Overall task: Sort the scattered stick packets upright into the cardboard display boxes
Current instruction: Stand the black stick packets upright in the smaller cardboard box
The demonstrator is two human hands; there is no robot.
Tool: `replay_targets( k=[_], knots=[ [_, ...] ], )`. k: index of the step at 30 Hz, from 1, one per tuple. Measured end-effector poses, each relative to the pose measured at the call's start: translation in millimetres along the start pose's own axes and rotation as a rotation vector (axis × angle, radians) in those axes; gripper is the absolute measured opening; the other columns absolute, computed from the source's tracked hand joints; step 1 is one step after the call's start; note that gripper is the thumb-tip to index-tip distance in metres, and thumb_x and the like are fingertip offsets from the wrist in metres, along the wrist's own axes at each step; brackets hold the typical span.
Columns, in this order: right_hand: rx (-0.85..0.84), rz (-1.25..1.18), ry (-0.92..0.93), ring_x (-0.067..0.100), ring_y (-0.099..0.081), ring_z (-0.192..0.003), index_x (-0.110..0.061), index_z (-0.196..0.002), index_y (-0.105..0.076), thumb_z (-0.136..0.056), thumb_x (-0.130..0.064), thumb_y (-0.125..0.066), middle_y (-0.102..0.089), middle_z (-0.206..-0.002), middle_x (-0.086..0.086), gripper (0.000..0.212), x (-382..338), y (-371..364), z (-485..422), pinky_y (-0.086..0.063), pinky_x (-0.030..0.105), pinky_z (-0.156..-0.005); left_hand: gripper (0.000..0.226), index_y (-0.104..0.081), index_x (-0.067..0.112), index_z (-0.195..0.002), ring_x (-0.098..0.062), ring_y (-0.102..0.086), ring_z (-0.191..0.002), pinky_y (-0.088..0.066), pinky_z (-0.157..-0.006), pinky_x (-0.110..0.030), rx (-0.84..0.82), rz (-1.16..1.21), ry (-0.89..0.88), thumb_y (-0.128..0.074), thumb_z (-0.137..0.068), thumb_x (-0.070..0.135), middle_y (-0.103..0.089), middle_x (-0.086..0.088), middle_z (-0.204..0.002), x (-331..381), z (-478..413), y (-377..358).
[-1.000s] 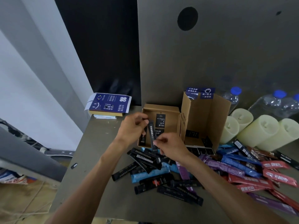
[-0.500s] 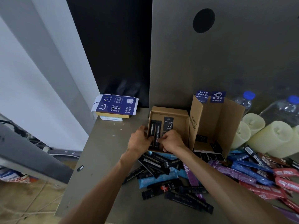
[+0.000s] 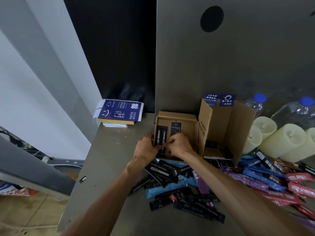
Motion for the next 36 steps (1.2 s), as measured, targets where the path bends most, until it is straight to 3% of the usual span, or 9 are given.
replay_targets(
  k=[5, 10, 14, 16, 19, 24, 27, 33, 36],
  knots=[
    [-0.001, -0.013, -0.007, 0.007, -0.063, -0.068, -0.013, -0.094, -0.07, -0.094, -0.019, -0.067, -0.069, -0.087, 0.003, 0.006, -2.9, 5.4, 7.4, -0.048, 0.017, -0.056, 0.038, -0.057, 0.02, -0.12, -0.012, -0.064, -0.091, -0.053, -0.082, -0.027, -0.001, 0.009, -0.013, -0.074, -0.086, 0.022, -0.071, 0.0, -0.111, 0.5, 2.6, 1.1],
    [0.041, -0.093, 0.046, 0.004, -0.062, -0.054, -0.016, -0.093, -0.07, -0.097, -0.019, -0.063, -0.071, -0.08, 0.001, 0.008, 5.7, 21.0, 55.3, -0.048, 0.013, -0.051, 0.044, -0.054, 0.022, -0.129, -0.006, -0.062, -0.088, -0.048, -0.069, -0.016, 0.052, 0.02, -0.038, -0.072, -0.088, 0.026, -0.064, 0.007, -0.108, -5.8, 26.9, 22.4],
    [0.1, -0.129, 0.065, 0.002, -0.059, -0.05, -0.019, -0.087, -0.07, -0.097, -0.017, -0.062, -0.069, -0.075, -0.001, 0.013, 36.4, 29.5, 109.8, -0.048, 0.016, -0.05, 0.013, -0.064, 0.025, -0.105, 0.003, -0.06, -0.077, -0.046, -0.063, -0.008, 0.155, -0.073, -0.129, -0.065, -0.093, 0.02, -0.063, 0.016, -0.09, -12.3, 73.2, 28.9],
    [0.125, -0.134, 0.013, 0.003, -0.06, -0.049, -0.019, -0.087, -0.07, -0.098, -0.016, -0.06, -0.069, -0.073, -0.002, 0.015, 55.2, 29.6, 126.7, -0.046, 0.015, -0.05, 0.005, -0.069, 0.026, -0.092, 0.002, -0.061, -0.071, -0.051, -0.063, -0.015, 0.104, -0.129, -0.224, -0.065, -0.093, 0.023, -0.065, 0.016, -0.085, -3.8, 90.0, 9.2],
    [0.136, -0.169, -0.045, 0.007, -0.059, -0.046, -0.016, -0.085, -0.071, -0.098, -0.013, -0.059, -0.069, -0.071, 0.002, 0.019, 78.0, 24.6, 137.4, -0.046, 0.018, -0.048, 0.008, -0.071, 0.026, -0.094, -0.002, -0.062, -0.076, -0.052, -0.067, -0.024, 0.019, -0.213, -0.304, -0.063, -0.094, 0.029, -0.067, 0.015, -0.089, 12.9, 97.5, -29.5],
    [0.156, -0.22, -0.08, 0.011, -0.061, -0.045, -0.014, -0.085, -0.071, -0.098, -0.012, -0.059, -0.07, -0.07, 0.004, 0.018, 92.7, 23.0, 141.3, -0.048, 0.019, -0.048, 0.017, -0.067, 0.025, -0.109, -0.017, -0.065, -0.095, -0.051, -0.076, -0.032, 0.024, -0.299, -0.292, -0.06, -0.094, 0.03, -0.068, 0.006, -0.107, 30.6, 92.5, -56.4],
    [0.138, -0.264, -0.108, 0.01, -0.062, -0.048, -0.014, -0.087, -0.071, -0.099, -0.013, -0.058, -0.071, -0.073, 0.004, 0.017, 96.2, 22.7, 140.5, -0.048, 0.017, -0.05, 0.01, -0.066, 0.024, -0.1, -0.017, -0.064, -0.093, -0.052, -0.078, -0.035, 0.009, -0.295, -0.273, -0.063, -0.091, 0.027, -0.068, 0.006, -0.102, 32.5, 90.4, -58.5],
    [0.14, -0.358, -0.127, 0.017, -0.062, -0.05, -0.012, -0.083, -0.071, -0.1, -0.017, -0.057, -0.071, -0.072, 0.008, 0.023, 99.7, 28.4, 139.1, -0.042, 0.021, -0.046, 0.007, -0.066, 0.027, -0.083, -0.001, -0.053, -0.068, -0.042, -0.061, -0.022, -0.049, -0.225, -0.232, -0.069, -0.088, 0.025, -0.054, 0.016, -0.073, 21.1, 92.5, -51.1],
    [0.11, -0.527, -0.155, 0.019, -0.059, -0.055, -0.004, -0.084, -0.069, -0.098, -0.026, -0.063, -0.068, -0.072, 0.009, 0.026, 99.1, 30.3, 139.4, -0.036, 0.026, -0.046, 0.008, -0.068, 0.025, -0.082, 0.0, -0.055, -0.074, -0.041, -0.064, -0.015, -0.126, -0.127, -0.228, -0.072, -0.087, 0.022, -0.058, 0.014, -0.082, 15.7, 98.9, -46.0]
  ],
)
Point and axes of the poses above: each hand's wrist, its own z-axis away from the middle knuckle, its own y-axis out of the back of the hand, x = y × z, the point moved 6 cm from there along -z, towards the middle knuckle
